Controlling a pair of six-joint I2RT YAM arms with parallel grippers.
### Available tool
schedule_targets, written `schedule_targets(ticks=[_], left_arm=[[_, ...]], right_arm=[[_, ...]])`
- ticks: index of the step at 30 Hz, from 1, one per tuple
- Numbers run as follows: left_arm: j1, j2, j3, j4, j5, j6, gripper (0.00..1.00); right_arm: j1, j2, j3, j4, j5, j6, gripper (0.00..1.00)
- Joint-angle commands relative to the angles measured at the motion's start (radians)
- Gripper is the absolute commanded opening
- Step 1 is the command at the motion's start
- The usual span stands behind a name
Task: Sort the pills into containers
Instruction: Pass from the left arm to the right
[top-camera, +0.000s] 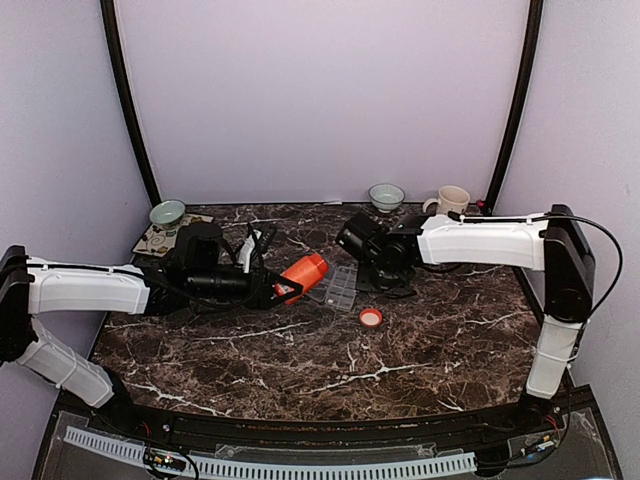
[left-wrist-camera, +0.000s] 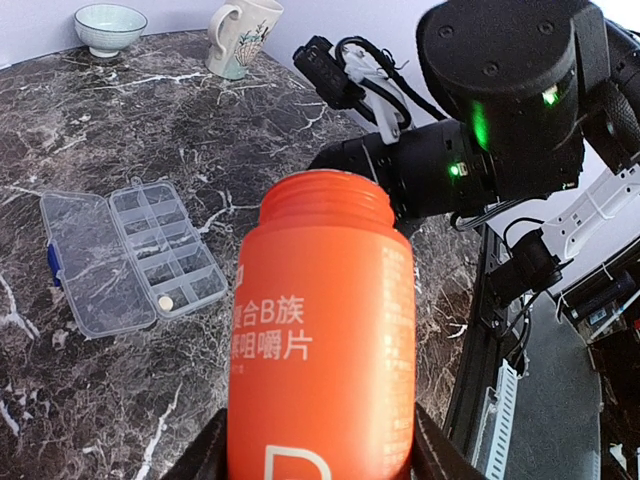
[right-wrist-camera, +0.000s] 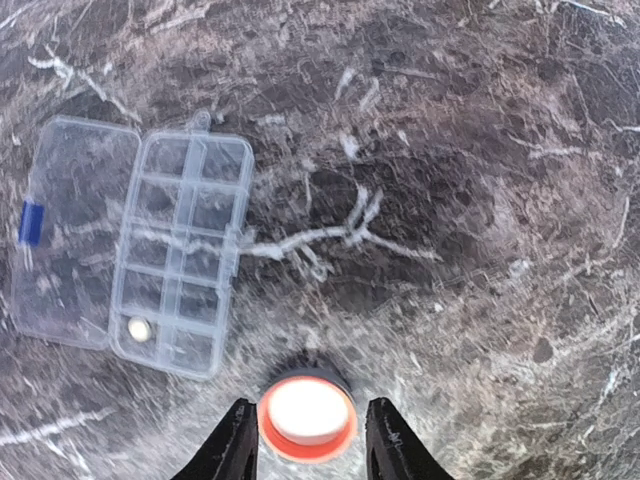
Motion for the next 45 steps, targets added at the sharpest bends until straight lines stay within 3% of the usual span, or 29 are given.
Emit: schedule_targets(ticks=[1, 5, 9, 15, 21, 29, 36, 45], left_arm=[[-0.004, -0.073, -0.027, 0.039, 0.019, 0.016, 0.0], [-0.004, -0.096, -0.038, 0.024, 0.023, 0.023, 0.0], [-0.004, -0.116, -0.043, 0.01, 0.023, 0.023, 0.0], [-0.005, -0.14, -0.048, -0.003, 0.017, 0.023, 0.0], [-0.006, -0.159, -0.05, -0.009, 0.01, 0.023, 0.0], [-0.006, -0.164, -0.054, 0.015, -0.019, 0.033, 0.0], [-0.01, -0.136, -0.039, 0.043, 0.003, 0.034, 0.0], [-0.012, -0.129, -0.028, 0.041, 0.012, 0.049, 0.0]], right_arm=[[0.05, -0.091, -0.118, 0.128, 0.049, -0.093, 0.4], [0.096, -0.168, -0.259, 0.238, 0.066, -0.124, 0.54], [0.116, -0.222, -0.395, 0.357, 0.081, -0.146, 0.63], [0.149, -0.23, -0.47, 0.42, 0.146, -0.168, 0.65], [0.184, -0.328, -0.439, 0.424, 0.187, -0.163, 0.65], [0.18, -0.49, -0.375, 0.467, 0.012, -0.025, 0.64], [0.142, -0.427, -0.264, 0.568, -0.162, -0.048, 0.64], [0.067, -0.411, -0.26, 0.733, -0.413, -0.006, 0.67]])
